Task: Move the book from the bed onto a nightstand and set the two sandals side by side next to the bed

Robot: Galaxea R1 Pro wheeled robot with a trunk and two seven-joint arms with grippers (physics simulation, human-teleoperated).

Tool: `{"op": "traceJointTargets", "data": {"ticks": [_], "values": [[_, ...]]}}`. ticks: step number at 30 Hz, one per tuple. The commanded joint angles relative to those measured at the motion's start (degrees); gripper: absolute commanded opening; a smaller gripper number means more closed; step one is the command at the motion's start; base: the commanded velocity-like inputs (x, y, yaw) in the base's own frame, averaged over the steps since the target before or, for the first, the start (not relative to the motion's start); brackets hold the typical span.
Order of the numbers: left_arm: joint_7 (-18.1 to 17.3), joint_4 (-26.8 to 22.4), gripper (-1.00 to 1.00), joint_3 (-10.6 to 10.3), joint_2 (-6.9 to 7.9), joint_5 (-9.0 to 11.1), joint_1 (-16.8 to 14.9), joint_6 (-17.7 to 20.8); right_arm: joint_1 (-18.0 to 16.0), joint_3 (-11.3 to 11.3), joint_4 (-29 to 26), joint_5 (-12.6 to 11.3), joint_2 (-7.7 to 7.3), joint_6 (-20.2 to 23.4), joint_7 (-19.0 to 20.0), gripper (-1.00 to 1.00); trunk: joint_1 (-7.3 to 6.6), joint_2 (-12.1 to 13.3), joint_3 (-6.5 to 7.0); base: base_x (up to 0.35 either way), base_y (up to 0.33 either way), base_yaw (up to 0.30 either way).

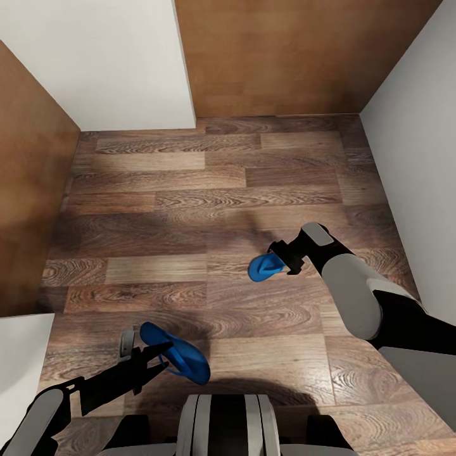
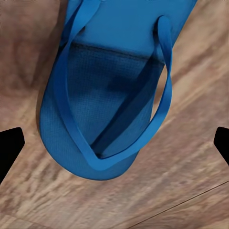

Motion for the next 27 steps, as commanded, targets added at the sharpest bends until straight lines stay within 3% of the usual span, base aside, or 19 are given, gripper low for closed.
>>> {"op": "traceJointTargets", "data": {"ticks": [1,27], "values": [[-0.01,-0.01,-1.0,0.06,0.0,0.04,-0.02,0.25,0.0,0.0,-0.14,-0.5,0.0,0.08,-0.51,1.0,-0.01,-0.01,-0.03,0.0,0.0,0.0],[-0.01,0.05,-1.0,0.06,0.0,0.04,-0.02,0.25,-0.01,-0.09,-0.37,-0.74,0.19,0.01,0.11,1.0,-0.01,-0.01,-0.03,0.0,0.0,0.0]]}}
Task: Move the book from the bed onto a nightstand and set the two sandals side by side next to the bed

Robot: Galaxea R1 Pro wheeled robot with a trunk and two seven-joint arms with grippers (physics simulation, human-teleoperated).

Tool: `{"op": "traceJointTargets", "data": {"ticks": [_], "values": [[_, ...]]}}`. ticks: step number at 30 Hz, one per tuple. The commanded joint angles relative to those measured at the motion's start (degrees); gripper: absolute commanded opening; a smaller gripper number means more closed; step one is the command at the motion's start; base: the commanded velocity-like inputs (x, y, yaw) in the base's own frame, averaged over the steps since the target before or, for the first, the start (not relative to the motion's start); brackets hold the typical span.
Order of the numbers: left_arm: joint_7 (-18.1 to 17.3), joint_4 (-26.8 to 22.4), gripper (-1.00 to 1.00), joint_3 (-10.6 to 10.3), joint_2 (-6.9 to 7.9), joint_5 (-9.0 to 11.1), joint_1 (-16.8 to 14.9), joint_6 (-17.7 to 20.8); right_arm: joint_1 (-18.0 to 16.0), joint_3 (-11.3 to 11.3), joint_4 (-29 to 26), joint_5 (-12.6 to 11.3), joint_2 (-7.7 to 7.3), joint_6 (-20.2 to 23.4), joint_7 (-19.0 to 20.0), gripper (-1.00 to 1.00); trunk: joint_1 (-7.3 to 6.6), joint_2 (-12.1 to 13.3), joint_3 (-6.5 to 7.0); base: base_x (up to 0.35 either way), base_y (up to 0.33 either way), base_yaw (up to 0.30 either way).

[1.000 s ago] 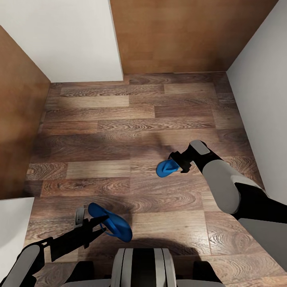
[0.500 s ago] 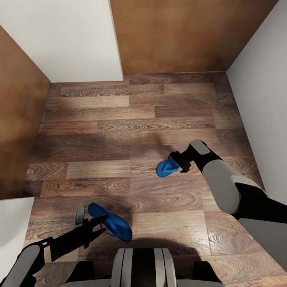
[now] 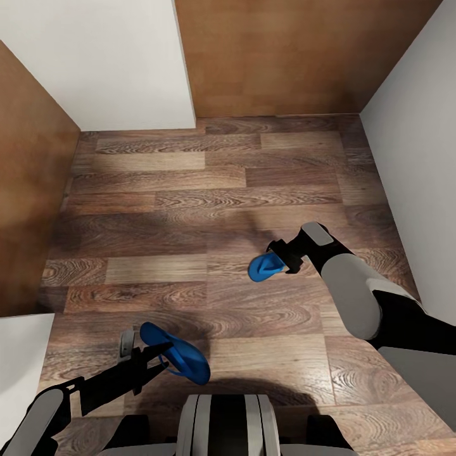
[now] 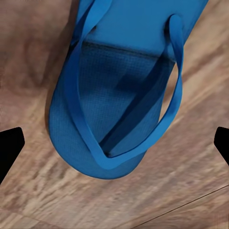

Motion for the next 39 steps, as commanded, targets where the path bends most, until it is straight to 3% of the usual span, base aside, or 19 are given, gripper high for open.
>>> {"op": "traceJointTargets", "data": {"ticks": [1,30,39], "values": [[-0.01,0.0,-1.0,0.06,0.0,0.04,-0.02,0.24,0.01,-0.02,-0.13,-0.51,0.03,0.04,-0.52,1.0,-0.01,-0.01,-0.03,0.0,0.0,0.0],[-0.01,0.18,-1.0,0.13,0.07,0.21,-0.02,0.24,0.02,-0.36,-0.22,-0.65,-0.01,-0.25,-0.07,1.0,-0.01,-0.01,-0.03,0.0,0.0,0.0],[-0.01,0.19,-1.0,0.11,0.24,0.21,-0.02,0.24,0.02,-0.36,-0.22,-1.91,0.04,-0.28,0.19,1.0,0.22,-0.13,-2.02,0.0,0.0,0.0]]}}
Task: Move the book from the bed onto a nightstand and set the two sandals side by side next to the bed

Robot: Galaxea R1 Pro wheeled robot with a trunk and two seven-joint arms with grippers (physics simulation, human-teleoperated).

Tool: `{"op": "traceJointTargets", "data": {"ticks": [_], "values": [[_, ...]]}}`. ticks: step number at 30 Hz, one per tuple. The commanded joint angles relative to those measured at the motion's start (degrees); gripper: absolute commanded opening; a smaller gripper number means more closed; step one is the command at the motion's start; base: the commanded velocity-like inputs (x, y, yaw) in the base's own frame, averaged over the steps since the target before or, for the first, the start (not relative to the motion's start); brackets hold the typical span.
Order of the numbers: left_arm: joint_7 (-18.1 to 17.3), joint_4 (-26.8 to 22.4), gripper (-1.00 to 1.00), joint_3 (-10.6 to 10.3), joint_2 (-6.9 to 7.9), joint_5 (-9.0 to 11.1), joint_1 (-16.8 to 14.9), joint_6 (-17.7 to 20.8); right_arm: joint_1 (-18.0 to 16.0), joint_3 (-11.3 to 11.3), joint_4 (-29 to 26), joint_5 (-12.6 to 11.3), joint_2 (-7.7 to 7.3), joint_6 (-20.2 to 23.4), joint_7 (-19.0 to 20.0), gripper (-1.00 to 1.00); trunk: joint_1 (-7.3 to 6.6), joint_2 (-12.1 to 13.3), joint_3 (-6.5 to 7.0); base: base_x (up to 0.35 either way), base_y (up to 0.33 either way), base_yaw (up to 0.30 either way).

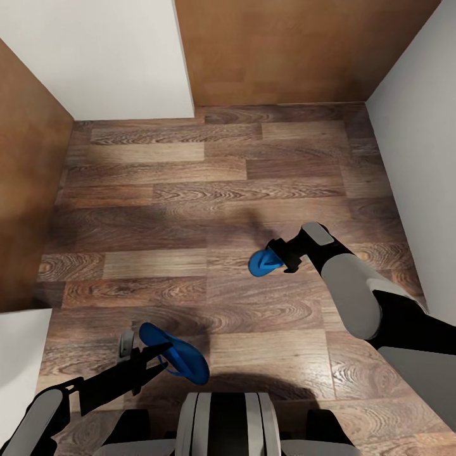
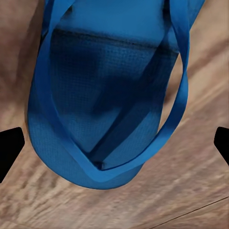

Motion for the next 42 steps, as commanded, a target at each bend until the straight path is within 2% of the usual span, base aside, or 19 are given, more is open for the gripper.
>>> {"op": "traceJointTargets", "data": {"ticks": [1,25,26,42], "values": [[-0.01,-0.02,-1.0,0.04,0.02,0.13,-0.02,0.24,0.0,-0.02,-0.13,-0.55,0.02,0.04,-0.53,1.0,-0.01,-0.01,-0.03,0.0,0.0,0.0],[-0.01,-0.01,-1.0,0.0,0.08,0.13,-0.02,0.24,0.0,-0.02,-0.3,-0.71,0.06,0.05,0.7,1.0,-0.01,-0.01,-0.03,0.0,0.0,0.0],[-0.01,-0.01,-1.0,0.0,0.08,0.13,-0.02,0.24,0.0,-0.02,-0.3,-0.71,0.06,0.05,0.7,-1.0,-0.01,-0.01,-0.03,0.0,0.0,0.0],[-0.01,0.07,-1.0,0.0,0.11,0.13,-0.02,0.24,0.0,-0.11,-0.23,-0.8,-0.23,0.07,0.7,-1.0,-0.01,-0.01,-0.03,0.0,0.0,0.0]]}}
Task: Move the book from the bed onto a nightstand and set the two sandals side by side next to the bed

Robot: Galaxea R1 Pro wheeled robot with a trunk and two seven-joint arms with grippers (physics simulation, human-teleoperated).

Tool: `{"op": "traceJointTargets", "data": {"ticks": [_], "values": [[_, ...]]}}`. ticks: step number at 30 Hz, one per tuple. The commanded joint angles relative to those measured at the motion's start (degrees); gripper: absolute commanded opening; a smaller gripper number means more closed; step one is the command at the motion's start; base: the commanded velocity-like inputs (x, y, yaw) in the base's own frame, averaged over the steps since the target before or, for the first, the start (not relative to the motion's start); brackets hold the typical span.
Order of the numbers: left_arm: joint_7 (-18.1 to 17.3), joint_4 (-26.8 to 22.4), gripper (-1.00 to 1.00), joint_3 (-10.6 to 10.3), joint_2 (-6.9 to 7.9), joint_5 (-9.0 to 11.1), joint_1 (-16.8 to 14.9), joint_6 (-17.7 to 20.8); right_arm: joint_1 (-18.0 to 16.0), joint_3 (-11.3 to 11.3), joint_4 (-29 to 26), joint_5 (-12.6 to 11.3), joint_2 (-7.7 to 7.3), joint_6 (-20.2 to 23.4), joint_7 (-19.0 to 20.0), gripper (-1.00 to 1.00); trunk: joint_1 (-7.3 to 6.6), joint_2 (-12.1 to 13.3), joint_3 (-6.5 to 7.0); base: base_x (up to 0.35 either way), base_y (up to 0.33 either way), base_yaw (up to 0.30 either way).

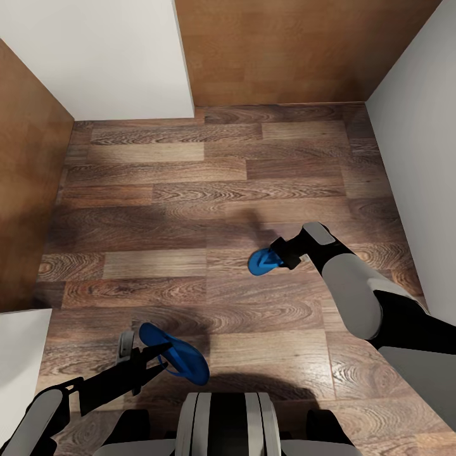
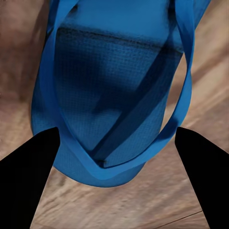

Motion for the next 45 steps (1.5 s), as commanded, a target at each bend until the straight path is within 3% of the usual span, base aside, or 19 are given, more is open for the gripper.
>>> {"op": "traceJointTargets", "data": {"ticks": [1,22,33,41,45], "values": [[0.0,-0.01,-1.0,0.05,0.0,0.04,-0.02,0.24,0.0,0.09,-0.2,-0.2,0.01,-0.18,-0.56,-1.0,0.0,-0.01,-0.03,0.0,0.0,0.0],[0.0,0.2,-1.0,0.05,0.0,-0.17,-0.02,0.24,0.0,0.09,-0.18,-0.2,0.0,-0.2,-0.62,-1.0,0.0,-0.01,-0.03,0.0,0.0,0.0],[0.04,0.83,-1.0,0.15,0.22,-0.68,0.62,0.32,0.0,0.12,-0.18,-0.15,0.0,-0.18,-0.62,-1.0,-0.28,0.14,2.41,0.0,0.0,0.0],[0.0,2.21,-1.0,0.18,2.3,-0.34,0.68,0.28,0.0,0.36,-0.25,-0.05,0.26,-0.1,-0.7,-1.0,-0.49,0.25,4.18,0.0,0.0,0.0],[0.0,2.37,-1.0,0.21,2.64,-0.31,0.68,0.25,0.0,0.52,-0.36,0.18,0.37,0.09,-0.7,-1.0,-0.59,0.3,5.07,0.0,0.0,0.0]]}}
